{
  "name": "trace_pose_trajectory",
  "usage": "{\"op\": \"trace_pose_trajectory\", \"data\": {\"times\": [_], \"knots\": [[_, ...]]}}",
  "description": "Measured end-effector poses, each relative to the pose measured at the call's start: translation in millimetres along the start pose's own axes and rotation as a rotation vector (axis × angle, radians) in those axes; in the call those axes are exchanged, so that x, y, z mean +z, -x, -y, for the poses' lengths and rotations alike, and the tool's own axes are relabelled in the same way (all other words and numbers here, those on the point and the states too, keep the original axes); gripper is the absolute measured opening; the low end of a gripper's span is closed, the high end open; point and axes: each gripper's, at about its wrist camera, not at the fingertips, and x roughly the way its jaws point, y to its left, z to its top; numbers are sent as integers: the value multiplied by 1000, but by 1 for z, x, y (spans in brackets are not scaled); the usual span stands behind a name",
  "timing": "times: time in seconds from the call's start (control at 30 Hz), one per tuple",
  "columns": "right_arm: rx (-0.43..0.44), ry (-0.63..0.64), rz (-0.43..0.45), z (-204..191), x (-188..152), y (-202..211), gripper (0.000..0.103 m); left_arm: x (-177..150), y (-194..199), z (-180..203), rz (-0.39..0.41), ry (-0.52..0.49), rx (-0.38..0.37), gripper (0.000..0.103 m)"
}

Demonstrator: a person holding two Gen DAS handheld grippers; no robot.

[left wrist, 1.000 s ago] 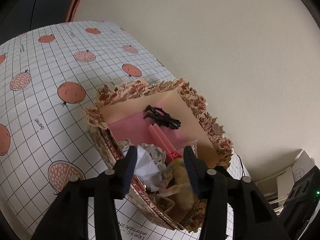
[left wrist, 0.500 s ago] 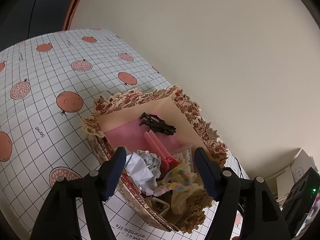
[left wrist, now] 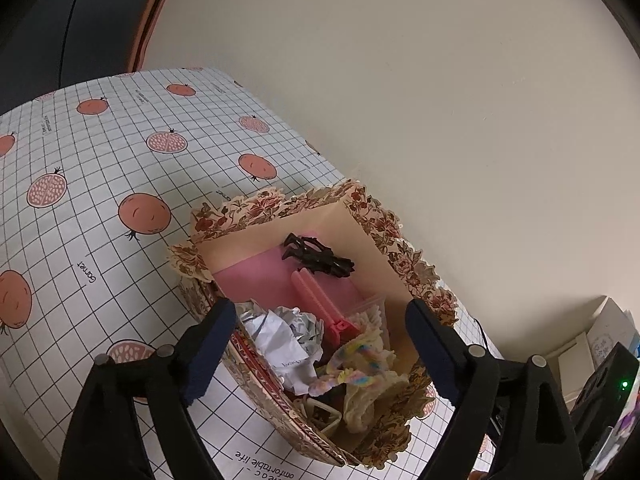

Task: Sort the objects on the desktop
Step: 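Open both grippers over the floral box to drop the pom-pom string and lace fabric, then withdraw both grippers from the box toward the black toy car and white foam piece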

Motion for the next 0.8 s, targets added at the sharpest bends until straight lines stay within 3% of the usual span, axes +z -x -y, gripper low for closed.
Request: {"op": "trace_pose_trajectory", "data": {"times": [0.23,0.8], "knots": [[-3,-20,8,6,3,6,103,-1,0,7,18,-36,24,103],[-52,-48,56,38,11,44,103,-9,20,41,98,-157,18,103]]}}
